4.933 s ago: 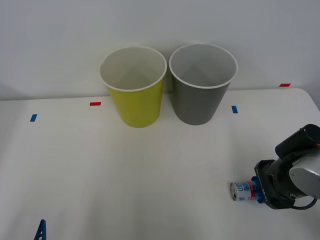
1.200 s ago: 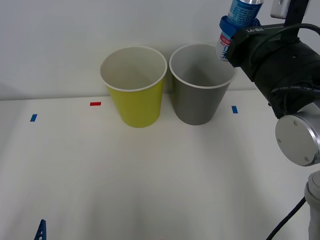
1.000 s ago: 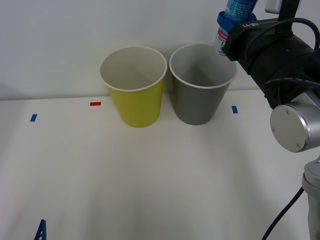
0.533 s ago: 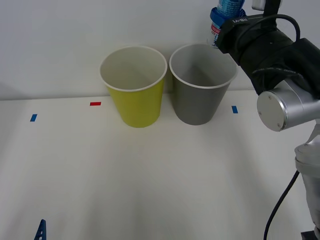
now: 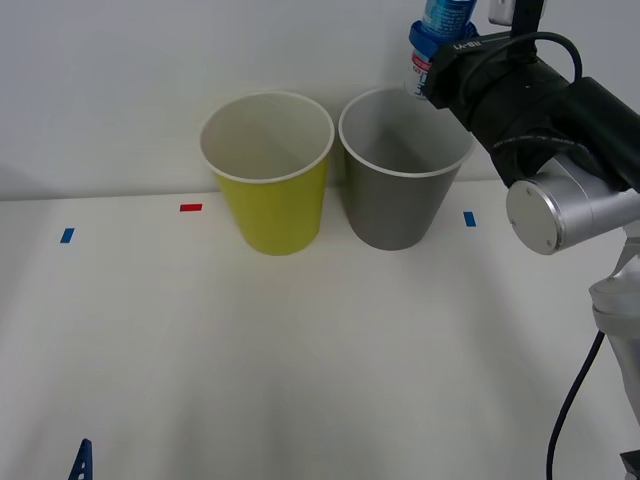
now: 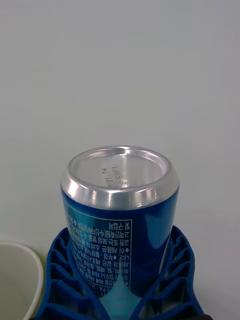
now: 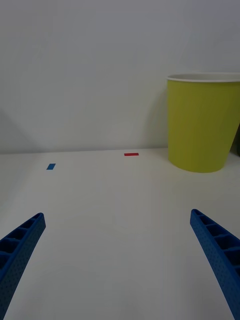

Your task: Put cans in the gray bin and PET bottles in the light green bin.

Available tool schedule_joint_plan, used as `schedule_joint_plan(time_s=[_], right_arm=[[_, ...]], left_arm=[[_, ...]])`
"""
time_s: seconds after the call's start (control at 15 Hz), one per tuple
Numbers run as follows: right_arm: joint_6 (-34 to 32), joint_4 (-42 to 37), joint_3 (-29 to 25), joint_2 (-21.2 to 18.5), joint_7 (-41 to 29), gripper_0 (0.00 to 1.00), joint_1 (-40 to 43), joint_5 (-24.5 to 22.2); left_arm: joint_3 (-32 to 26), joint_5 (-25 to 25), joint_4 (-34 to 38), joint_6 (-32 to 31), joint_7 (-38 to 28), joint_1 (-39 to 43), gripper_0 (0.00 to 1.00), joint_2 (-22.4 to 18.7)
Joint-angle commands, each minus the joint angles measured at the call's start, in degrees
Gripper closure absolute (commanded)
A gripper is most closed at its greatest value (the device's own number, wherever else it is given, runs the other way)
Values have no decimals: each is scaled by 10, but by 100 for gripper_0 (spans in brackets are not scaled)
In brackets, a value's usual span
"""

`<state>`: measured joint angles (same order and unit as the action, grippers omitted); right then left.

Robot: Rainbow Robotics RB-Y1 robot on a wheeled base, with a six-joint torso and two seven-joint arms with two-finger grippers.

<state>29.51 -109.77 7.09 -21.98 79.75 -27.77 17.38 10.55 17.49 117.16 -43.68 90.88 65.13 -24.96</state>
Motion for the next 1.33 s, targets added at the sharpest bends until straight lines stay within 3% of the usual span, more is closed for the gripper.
schedule_joint_plan(time_s=[0.07,0.2,0.27,0.4,0.47,1.33], right_arm=[[-2,9,5,-4,-4,100,-4,2],[-2,10,4,-4,-5,100,-4,-2],[-2,9,5,-4,-7,92,-4,-3],[-2,9,5,-7,-7,7,-5,-4],[-2,10,5,-7,-7,0,-4,-4],[-2,9,9,3,-8,0,-5,-27]], left_arm=[[0,0,0,0,0,0,0,0],[0,0,0,0,0,0,0,0],[0,0,0,0,0,0,0,0],[0,0,0,0,0,0,0,0],[0,0,0,0,0,0,0,0],[0,0,0,0,0,0,0,0]])
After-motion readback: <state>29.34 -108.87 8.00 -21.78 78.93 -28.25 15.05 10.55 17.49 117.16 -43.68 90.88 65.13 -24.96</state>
